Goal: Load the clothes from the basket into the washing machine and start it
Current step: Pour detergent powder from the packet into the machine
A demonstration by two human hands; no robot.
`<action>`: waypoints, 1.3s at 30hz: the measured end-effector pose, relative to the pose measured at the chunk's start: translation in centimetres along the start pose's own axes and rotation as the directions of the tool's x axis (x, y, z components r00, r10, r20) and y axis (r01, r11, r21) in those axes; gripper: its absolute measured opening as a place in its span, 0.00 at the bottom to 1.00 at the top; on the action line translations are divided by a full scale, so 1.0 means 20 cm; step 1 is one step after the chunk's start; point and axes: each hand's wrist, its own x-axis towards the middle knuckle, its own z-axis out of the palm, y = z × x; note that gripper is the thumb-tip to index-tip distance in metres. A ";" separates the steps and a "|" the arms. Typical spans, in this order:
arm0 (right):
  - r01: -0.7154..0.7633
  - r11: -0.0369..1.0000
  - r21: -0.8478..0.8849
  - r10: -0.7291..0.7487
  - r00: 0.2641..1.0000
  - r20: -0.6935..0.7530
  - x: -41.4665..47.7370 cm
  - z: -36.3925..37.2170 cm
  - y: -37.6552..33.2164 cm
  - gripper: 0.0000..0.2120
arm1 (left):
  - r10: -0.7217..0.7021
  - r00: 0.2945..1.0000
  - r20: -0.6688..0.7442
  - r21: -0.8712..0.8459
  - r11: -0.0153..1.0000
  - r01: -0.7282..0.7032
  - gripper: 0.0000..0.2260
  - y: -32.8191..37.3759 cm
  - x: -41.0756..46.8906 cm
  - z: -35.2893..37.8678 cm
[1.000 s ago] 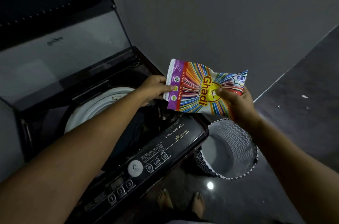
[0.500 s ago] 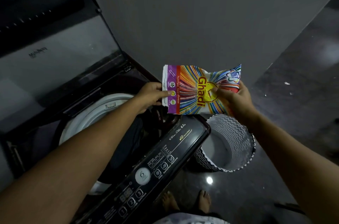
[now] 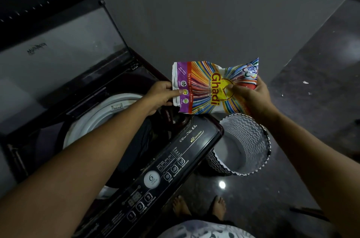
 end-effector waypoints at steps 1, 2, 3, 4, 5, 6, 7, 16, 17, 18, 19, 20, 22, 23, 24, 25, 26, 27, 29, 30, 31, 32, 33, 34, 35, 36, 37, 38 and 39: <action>0.002 1.000 -0.002 -0.002 1.000 -0.003 0.00 0.00 0.00 0.22 | 0.002 1.000 -0.002 -0.004 1.000 -0.002 0.15 0.00 0.00 0.00; 0.003 1.000 -0.004 -0.003 1.000 -0.003 0.01 0.01 -0.01 0.23 | 0.005 1.000 -0.003 -0.008 1.000 -0.005 0.16 0.00 0.00 0.00; 0.003 1.000 -0.005 -0.003 1.000 -0.001 0.01 0.01 -0.01 0.25 | 0.008 1.000 -0.004 -0.015 1.000 -0.008 0.16 0.00 0.00 -0.01; 0.004 1.000 -0.007 -0.004 1.000 -0.003 0.01 0.02 -0.02 0.25 | 0.010 1.000 -0.005 -0.022 1.000 -0.010 0.15 0.00 -0.01 -0.01; 0.005 1.000 -0.014 -0.005 1.000 -0.004 0.01 0.02 -0.03 0.26 | 0.012 1.000 -0.009 -0.029 1.000 -0.012 0.15 -0.01 -0.01 -0.01; 0.008 1.000 -0.024 -0.008 1.000 -0.006 0.00 0.03 -0.04 0.26 | 0.014 1.000 -0.013 -0.031 0.999 -0.014 0.15 0.00 -0.01 -0.01; 0.013 0.999 -0.034 -0.013 1.000 -0.006 0.00 0.03 -0.05 0.25 | 0.014 1.000 -0.016 -0.034 0.999 -0.014 0.15 0.00 -0.01 -0.01; 0.041 0.995 -0.086 -0.041 0.999 0.004 -0.03 0.05 -0.11 0.20 | 0.022 0.999 -0.040 -0.022 0.999 -0.023 0.11 -0.02 -0.01 0.00; 0.043 0.995 -0.088 -0.043 0.999 0.007 -0.03 0.05 -0.11 0.19 | 0.025 0.999 -0.046 -0.024 0.999 -0.026 0.10 -0.02 -0.01 0.00; 0.044 0.995 -0.090 -0.043 0.999 0.012 -0.03 0.05 -0.12 0.19 | 0.026 0.998 -0.051 -0.025 0.999 -0.028 0.10 -0.02 -0.01 0.01; 0.044 0.995 -0.092 -0.043 0.999 0.015 -0.04 0.06 -0.12 0.19 | 0.027 0.998 -0.055 -0.025 0.999 -0.028 0.11 -0.02 -0.01 0.01; 0.045 0.995 -0.093 -0.044 0.999 0.018 -0.04 0.06 -0.12 0.18 | 0.027 0.998 -0.055 -0.024 0.999 -0.028 0.11 -0.02 -0.01 0.01; 0.046 0.994 -0.097 -0.044 0.999 0.024 -0.04 0.06 -0.13 0.18 | 0.027 0.998 -0.059 -0.022 0.999 -0.028 0.09 -0.02 -0.01 0.01; 0.046 0.994 -0.101 -0.043 0.999 0.030 -0.04 0.06 -0.13 0.18 | 0.027 0.998 -0.062 -0.023 0.999 -0.029 0.07 -0.02 -0.01 0.01; 0.045 0.994 -0.102 -0.041 0.999 0.035 -0.04 0.06 -0.13 0.18 | 0.029 0.998 -0.064 -0.024 0.999 -0.031 0.06 -0.02 -0.01 0.01; 0.042 0.994 -0.100 -0.038 0.999 0.039 -0.04 0.06 -0.13 0.19 | 0.031 0.997 -0.067 -0.026 0.999 -0.032 0.05 -0.02 -0.02 0.01; 0.038 0.995 -0.095 -0.034 0.999 0.038 -0.04 0.06 -0.13 0.19 | 0.032 0.997 -0.068 -0.029 0.999 -0.034 0.05 -0.02 -0.01 0.01; 0.032 0.996 -0.088 -0.029 0.999 0.035 -0.04 0.06 -0.12 0.19 | 0.034 0.997 -0.067 -0.032 0.999 -0.036 0.07 -0.02 -0.01 0.01; 0.023 0.997 -0.071 -0.022 0.999 0.025 -0.03 0.06 -0.12 0.19 | 0.040 0.997 -0.065 -0.029 0.999 -0.042 0.10 -0.02 0.00 0.01; 0.022 0.998 -0.060 -0.021 1.000 0.020 -0.03 0.06 -0.11 0.19 | 0.044 0.997 -0.063 -0.023 0.999 -0.046 0.11 -0.01 0.00 0.01; 0.023 0.998 -0.050 -0.023 1.000 0.015 -0.03 0.05 -0.11 0.19 | 0.049 0.997 -0.060 -0.019 0.999 -0.050 0.11 0.00 0.00 0.01; 0.022 0.999 -0.042 -0.022 1.000 0.008 -0.02 0.05 -0.10 0.20 | 0.054 0.997 -0.057 -0.021 0.998 -0.055 0.12 0.01 0.00 0.01; 0.019 0.999 -0.036 -0.019 1.000 0.001 -0.02 0.05 -0.10 0.21 | 0.058 0.997 -0.053 -0.028 0.998 -0.059 0.12 0.02 0.00 0.01; 0.015 0.999 -0.033 -0.015 1.000 -0.005 -0.02 0.05 -0.10 0.21 | 0.062 0.997 -0.051 -0.030 0.998 -0.063 0.12 0.03 0.00 0.01; 0.013 0.999 -0.033 -0.013 1.000 -0.009 -0.01 0.05 -0.10 0.21 | 0.065 0.997 -0.051 -0.027 0.997 -0.066 0.12 0.04 0.00 0.01; 0.014 0.999 -0.034 -0.015 1.000 -0.013 -0.01 0.04 -0.10 0.21 | 0.067 0.996 -0.053 -0.021 0.997 -0.069 0.12 0.05 0.01 0.01; 0.017 0.999 -0.033 -0.018 1.000 -0.019 0.00 0.04 -0.09 0.21 | 0.070 0.996 -0.054 -0.020 0.997 -0.072 0.11 0.06 0.01 0.01; 0.021 0.999 -0.034 -0.022 0.999 -0.023 0.00 0.04 -0.09 0.22 | 0.074 0.996 -0.055 -0.019 0.997 -0.075 0.11 0.06 0.01 0.01; 0.026 0.999 -0.036 -0.026 0.999 -0.025 0.01 0.04 -0.09 0.22 | 0.079 0.995 -0.054 -0.018 0.997 -0.080 0.11 0.06 0.01 0.01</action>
